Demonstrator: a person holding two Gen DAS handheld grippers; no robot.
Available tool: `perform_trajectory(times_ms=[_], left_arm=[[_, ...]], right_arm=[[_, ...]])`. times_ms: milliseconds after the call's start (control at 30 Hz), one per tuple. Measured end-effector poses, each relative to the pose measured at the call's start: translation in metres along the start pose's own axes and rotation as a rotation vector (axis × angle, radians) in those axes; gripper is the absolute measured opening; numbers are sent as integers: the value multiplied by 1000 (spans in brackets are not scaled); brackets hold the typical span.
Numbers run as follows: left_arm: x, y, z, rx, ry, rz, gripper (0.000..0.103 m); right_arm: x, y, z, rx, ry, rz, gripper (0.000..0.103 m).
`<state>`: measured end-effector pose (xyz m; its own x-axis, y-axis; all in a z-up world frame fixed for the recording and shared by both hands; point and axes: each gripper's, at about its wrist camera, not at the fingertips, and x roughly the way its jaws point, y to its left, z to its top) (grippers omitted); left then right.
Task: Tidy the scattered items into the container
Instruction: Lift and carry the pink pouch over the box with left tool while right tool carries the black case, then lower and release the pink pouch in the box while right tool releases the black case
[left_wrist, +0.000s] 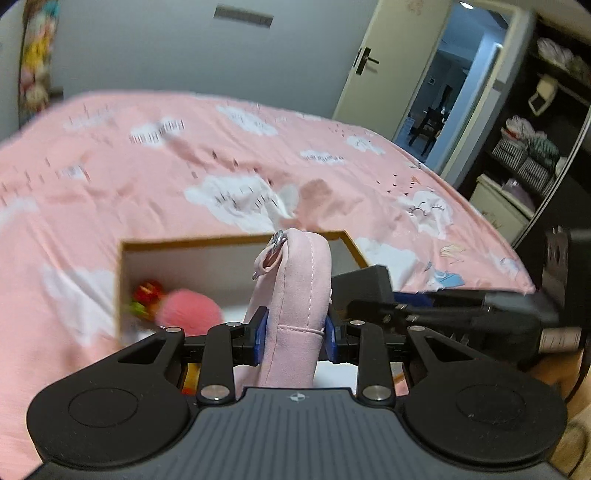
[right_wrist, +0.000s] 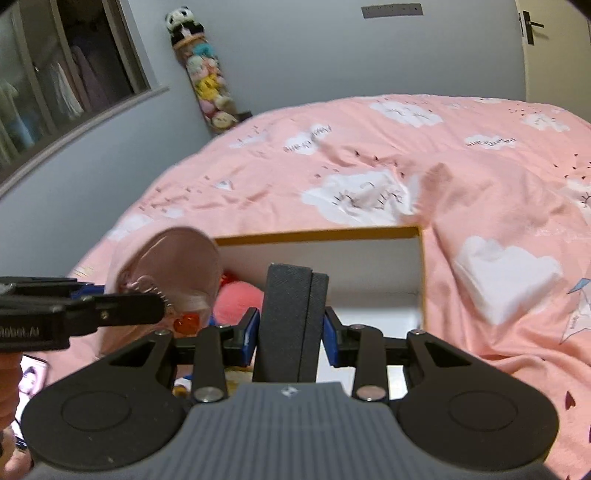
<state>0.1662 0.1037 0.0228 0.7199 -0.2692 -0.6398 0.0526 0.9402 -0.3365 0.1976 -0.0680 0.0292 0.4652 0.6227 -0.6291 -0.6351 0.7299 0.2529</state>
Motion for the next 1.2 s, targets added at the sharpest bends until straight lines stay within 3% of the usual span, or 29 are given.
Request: perform_trajectory(times_ms=[233,400,567,733,1000,1200], left_arm=[[57,22,-10,-206,92,-135,35],[83,29,-16,-275,150,-112,34],[96,20,-18,-249,186,-21,33],[112,17,-22,-259,212,23,33],[120,13,-28,-240,233,46,36],[101,14,-25,-222,215,27,45]], right_arm=[[18,-14,-8,-20,74,-81,39],[24,-20,-12,-24,126,-110,39],[42,-19,-18,-33,199,-128,39],[56,-16,-23,-57,250,-159,39],[61,-13,-19,-90,290,-153,38],[64,-13,-16,-128,327,-144,39]])
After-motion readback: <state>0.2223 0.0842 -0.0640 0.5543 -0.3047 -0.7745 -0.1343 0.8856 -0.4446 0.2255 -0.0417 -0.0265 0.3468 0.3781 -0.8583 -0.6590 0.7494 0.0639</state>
